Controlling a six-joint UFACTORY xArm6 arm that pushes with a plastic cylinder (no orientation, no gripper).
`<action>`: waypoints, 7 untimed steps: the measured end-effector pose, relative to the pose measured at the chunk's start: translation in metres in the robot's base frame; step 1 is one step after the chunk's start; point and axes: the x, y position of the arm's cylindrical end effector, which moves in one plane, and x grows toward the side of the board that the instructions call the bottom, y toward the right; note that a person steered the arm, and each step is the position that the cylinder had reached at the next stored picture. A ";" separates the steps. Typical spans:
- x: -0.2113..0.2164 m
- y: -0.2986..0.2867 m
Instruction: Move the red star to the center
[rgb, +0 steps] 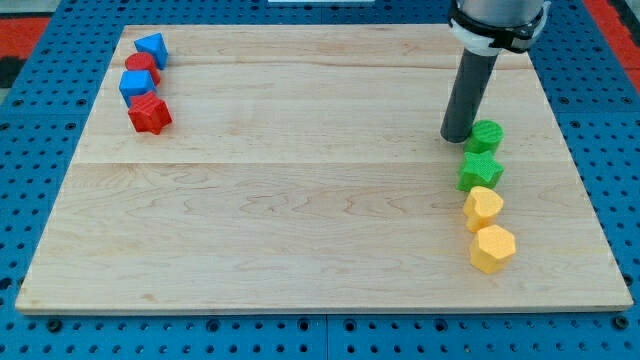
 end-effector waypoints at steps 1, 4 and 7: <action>0.000 -0.032; 0.020 -0.242; 0.024 -0.434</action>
